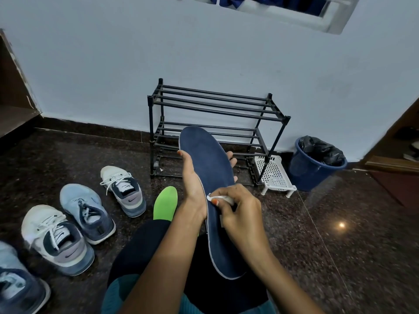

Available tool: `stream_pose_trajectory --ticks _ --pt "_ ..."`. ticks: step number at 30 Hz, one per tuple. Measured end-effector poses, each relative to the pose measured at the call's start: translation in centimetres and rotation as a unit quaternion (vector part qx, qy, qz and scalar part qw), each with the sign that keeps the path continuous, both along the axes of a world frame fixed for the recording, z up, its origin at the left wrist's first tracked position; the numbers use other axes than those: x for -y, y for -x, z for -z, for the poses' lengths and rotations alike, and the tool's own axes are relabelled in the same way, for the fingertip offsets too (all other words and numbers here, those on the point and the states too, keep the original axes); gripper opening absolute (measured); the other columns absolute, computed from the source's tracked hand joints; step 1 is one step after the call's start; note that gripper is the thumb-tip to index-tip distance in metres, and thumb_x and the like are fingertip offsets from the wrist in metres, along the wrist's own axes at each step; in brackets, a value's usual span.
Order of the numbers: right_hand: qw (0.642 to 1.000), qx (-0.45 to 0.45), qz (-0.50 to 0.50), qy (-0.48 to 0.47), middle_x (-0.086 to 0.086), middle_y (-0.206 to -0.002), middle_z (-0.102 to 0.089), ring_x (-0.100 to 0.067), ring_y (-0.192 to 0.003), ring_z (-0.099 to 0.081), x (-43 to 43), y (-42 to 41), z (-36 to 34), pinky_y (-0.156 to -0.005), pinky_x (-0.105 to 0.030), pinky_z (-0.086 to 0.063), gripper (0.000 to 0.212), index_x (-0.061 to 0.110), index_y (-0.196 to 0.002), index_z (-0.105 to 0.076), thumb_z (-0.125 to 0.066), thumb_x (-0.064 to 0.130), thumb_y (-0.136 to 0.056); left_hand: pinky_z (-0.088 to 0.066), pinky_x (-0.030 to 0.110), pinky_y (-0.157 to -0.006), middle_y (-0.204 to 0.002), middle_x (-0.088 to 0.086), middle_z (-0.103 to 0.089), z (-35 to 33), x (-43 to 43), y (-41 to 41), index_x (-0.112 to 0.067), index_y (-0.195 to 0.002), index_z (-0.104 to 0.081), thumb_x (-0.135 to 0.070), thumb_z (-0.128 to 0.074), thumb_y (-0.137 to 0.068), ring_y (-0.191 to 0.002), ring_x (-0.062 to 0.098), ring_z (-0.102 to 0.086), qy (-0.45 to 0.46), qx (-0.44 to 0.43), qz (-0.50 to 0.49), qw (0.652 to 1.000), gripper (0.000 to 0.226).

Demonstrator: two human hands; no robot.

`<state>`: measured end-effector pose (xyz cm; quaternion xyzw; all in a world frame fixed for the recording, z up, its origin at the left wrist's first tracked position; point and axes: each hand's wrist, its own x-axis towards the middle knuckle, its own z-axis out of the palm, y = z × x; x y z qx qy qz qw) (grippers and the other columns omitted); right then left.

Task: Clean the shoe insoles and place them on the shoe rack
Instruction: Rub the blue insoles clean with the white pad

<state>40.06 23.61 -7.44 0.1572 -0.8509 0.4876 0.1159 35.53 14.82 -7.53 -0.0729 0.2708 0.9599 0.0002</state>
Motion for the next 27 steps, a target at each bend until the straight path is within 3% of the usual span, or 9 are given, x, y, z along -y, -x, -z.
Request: stream_pose_trajectory --ticks 3,5,8,12,15,19,22,27 --pt "1.0 -0.012 0.026 0.002 0.006 -0.076 -0.062 -0.01 -0.079 -0.059 0.2 0.9 -0.4 -0.074 -0.006 -0.038 0.016 0.012 -0.075 -0.072 -0.068 -0.003 -0.076 -0.042 0.044 -0.101 -0.113 0.021 -0.067 -0.4 -0.2 -0.5 -0.004 -0.096 -0.069 -0.069 -0.026 -0.089 -0.109 0.031 -0.062 0.031 0.009 0.021 0.999 0.078" --pt "0.999 -0.011 0.034 0.017 0.006 -0.076 -0.063 -0.009 -0.078 -0.06 0.4 1.5 -0.8 -0.075 -0.008 -0.04 0.016 0.011 -0.077 -0.071 -0.066 -0.004 -0.077 -0.047 0.037 -0.095 -0.111 0.02 -0.068 -0.7 -0.5 -0.9 -0.006 -0.089 -0.075 -0.067 -0.028 -0.09 -0.113 0.028 -0.061 0.049 0.009 0.054 0.997 0.077" --pt "0.999 -0.008 0.035 0.025 0.003 -0.08 -0.065 -0.012 -0.082 -0.061 0.9 2.0 -1.2 -0.082 -0.02 -0.045 0.016 0.01 -0.078 -0.071 -0.065 -0.005 -0.078 -0.05 0.031 -0.088 -0.095 0.01 -0.074 -0.5 -0.5 -0.9 -0.007 -0.079 -0.078 -0.065 -0.027 -0.091 -0.095 0.016 -0.068 0.066 0.011 0.081 0.994 0.077" --pt "0.998 -0.031 0.037 -0.045 0.003 -0.085 -0.065 -0.011 -0.085 -0.057 1.3 1.2 -0.4 -0.09 -0.042 -0.038 0.021 0.018 -0.081 -0.071 -0.064 -0.002 -0.079 -0.044 0.044 -0.101 -0.089 0.008 -0.07 0.4 -0.2 -0.3 -0.001 -0.096 -0.067 -0.068 -0.025 -0.091 -0.079 0.017 -0.069 0.035 0.001 0.058 0.998 0.079" --pt "0.994 -0.063 0.044 -0.076 0.004 -0.083 -0.064 -0.009 -0.08 -0.053 1.1 0.7 -0.3 -0.082 -0.034 -0.028 0.023 0.022 -0.079 -0.071 -0.065 -0.001 -0.077 -0.05 0.041 -0.089 -0.078 0.011 -0.065 0.4 -0.1 -0.3 0.0 -0.094 -0.066 -0.073 -0.023 -0.087 -0.068 0.022 -0.067 0.045 0.0 0.073 0.996 0.085" --pt "0.988 -0.082 0.069 -0.112 0.003 -0.083 -0.064 -0.014 -0.085 -0.055 1.0 1.7 -0.9 -0.073 -0.028 -0.015 0.022 0.024 -0.077 -0.07 -0.065 0.002 -0.078 -0.056 0.025 -0.067 -0.085 0.012 -0.07 0.4 -0.1 -0.2 -0.002 -0.095 -0.068 -0.07 -0.017 -0.09 -0.073 0.021 -0.069 0.108 0.006 0.078 0.991 0.086" --pt "0.986 -0.092 0.101 -0.099 -0.001 -0.084 -0.063 -0.019 -0.086 -0.056 0.9 2.9 -1.2 -0.073 -0.028 -0.015 0.018 0.019 -0.08 -0.071 -0.065 0.002 -0.079 -0.057 0.026 -0.07 -0.094 0.009 -0.073 0.7 -0.3 -0.3 -0.005 -0.107 -0.065 -0.067 -0.018 -0.092 -0.085 0.019 -0.071 0.12 -0.001 0.069 0.99 0.079" --pt "0.991 -0.091 0.065 -0.076 0.001 -0.083 -0.064 -0.016 -0.085 -0.056 1.3 2.0 -0.4 -0.081 -0.035 -0.027 0.021 0.02 -0.079 -0.071 -0.065 0.001 -0.076 -0.056 0.03 -0.073 -0.091 0.012 -0.069 1.0 0.1 0.0 -0.002 -0.106 -0.065 -0.075 -0.015 -0.087 -0.077 0.022 -0.068 0.113 -0.001 0.073 0.991 0.09"
